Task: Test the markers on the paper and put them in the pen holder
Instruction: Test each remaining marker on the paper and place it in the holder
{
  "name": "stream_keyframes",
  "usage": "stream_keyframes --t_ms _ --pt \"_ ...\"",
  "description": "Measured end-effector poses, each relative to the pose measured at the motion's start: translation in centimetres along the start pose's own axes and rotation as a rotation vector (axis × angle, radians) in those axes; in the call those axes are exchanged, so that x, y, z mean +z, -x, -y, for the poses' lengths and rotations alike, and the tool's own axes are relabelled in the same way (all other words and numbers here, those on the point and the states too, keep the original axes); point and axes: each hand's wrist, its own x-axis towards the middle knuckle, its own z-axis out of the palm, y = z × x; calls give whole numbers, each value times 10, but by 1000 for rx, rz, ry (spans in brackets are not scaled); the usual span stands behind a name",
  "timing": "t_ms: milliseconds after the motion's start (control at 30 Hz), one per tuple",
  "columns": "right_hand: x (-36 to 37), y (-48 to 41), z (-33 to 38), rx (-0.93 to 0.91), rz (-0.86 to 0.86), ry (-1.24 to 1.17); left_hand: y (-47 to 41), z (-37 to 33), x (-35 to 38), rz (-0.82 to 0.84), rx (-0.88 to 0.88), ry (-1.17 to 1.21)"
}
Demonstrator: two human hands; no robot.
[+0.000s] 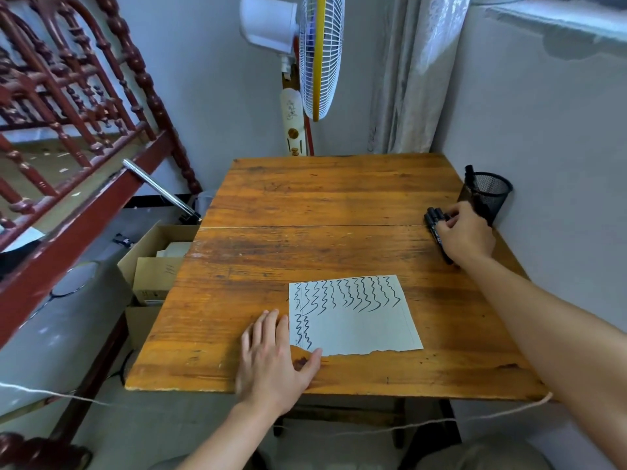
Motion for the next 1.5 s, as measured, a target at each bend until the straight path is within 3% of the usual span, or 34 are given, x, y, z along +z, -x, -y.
stream_keyframes --t_ms 133,433,567,767,1100,1200,1300,1500 --pt "12 3 -4 -1 196 241 1 0 0 -6 2 7" --pt "-1 10 -2 1 246 391 1 0 1 -27 12 13" --pt "-27 50 14 -43 292 197 3 -1 -2 -59 21 23" --pt "-62 165 29 -124 632 -285 10 -1 -12 -84 72 108" --pt "-95 277 41 -42 1011 -523 51 -29 -54 -201 407 182" --pt "-100 286 47 -130 993 -461 61 -24 -60 -164 418 161" --pt "-106 294 50 -347 928 -332 71 -19 -70 -84 439 116" --pt "-106 309 44 -840 578 0 80 -14 -86 114 444 128"
